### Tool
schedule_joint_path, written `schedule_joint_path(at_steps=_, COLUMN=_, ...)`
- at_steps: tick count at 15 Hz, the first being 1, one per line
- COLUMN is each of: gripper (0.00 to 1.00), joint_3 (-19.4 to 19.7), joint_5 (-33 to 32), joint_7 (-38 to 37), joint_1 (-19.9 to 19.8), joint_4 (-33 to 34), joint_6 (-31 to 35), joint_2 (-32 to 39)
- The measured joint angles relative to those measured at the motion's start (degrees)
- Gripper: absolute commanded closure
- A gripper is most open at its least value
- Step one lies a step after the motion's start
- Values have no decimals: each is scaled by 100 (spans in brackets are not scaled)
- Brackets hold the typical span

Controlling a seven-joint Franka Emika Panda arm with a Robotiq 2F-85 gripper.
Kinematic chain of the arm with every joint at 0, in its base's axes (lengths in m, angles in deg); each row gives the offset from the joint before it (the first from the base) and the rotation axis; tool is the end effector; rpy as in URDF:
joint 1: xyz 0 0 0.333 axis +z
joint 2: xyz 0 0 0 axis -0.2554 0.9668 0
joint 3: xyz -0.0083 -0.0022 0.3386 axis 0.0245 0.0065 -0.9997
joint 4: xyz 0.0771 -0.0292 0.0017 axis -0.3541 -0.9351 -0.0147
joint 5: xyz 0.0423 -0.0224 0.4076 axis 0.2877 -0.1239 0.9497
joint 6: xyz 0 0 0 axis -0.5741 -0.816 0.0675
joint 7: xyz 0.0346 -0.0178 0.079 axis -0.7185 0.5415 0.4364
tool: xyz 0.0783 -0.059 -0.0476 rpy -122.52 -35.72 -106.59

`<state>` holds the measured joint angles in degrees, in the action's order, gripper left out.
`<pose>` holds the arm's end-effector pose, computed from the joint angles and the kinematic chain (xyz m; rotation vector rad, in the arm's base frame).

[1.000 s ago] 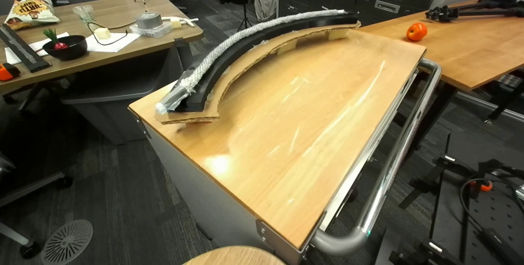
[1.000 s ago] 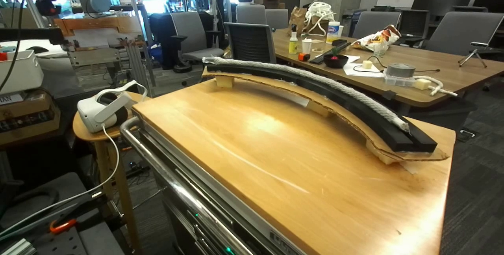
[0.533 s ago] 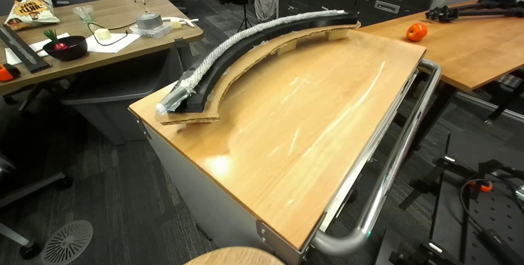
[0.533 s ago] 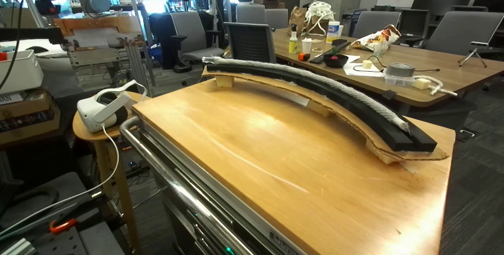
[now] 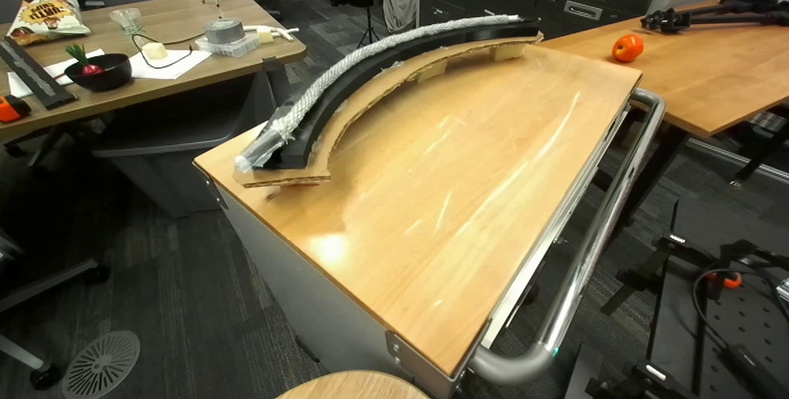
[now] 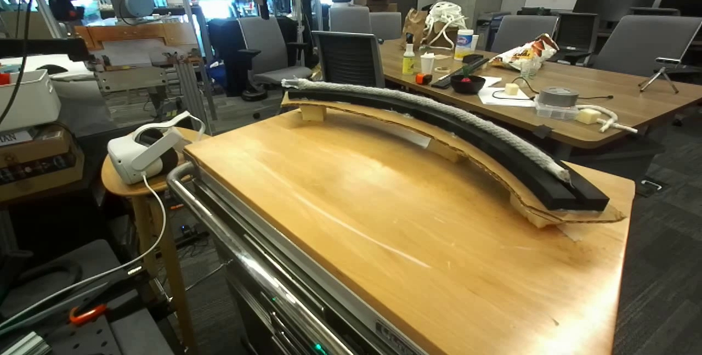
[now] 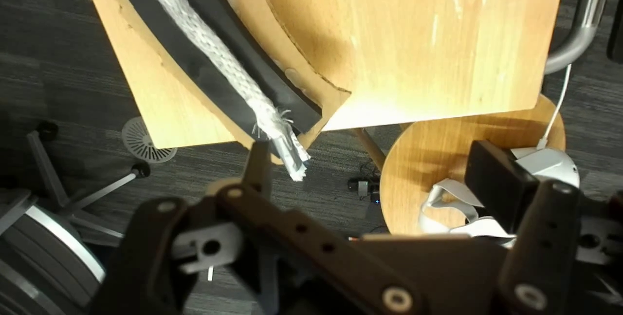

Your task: Place the white rope on the table

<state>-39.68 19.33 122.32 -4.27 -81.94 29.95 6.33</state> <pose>0.5973 0.1600 0.5307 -2.3542 -2.0369 -0.1900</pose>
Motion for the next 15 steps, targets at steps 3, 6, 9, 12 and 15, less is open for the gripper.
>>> schedule_joint_path(at_steps=3, gripper=0, joint_3=-79, joint_5=-225, joint_7=15, joint_1=-45, joint_4=34, joint_6=0, joint_2=189)
schedule_joint_path(at_steps=6, gripper=0, joint_3=-149, joint_5=-562, joint_7=-252, joint_1=-47, joint_4=151, joint_6=126, joint_2=524)
schedule_joint_path(at_steps=9, gripper=0, joint_3=-237, joint_5=-755, joint_7=-697, joint_1=-46, joint_4=276, joint_6=391, joint_2=904)
schedule_joint_path(at_steps=12, gripper=0, joint_3=-325, joint_5=-986, joint_7=-1089, joint_1=-41, joint_4=437, joint_6=466, joint_2=1268)
schedule_joint_path(at_steps=15, gripper=0, joint_3=-401, joint_5=-1236, joint_7=-1353, joint_1=-10, joint_4=596, joint_6=465, joint_2=1568)
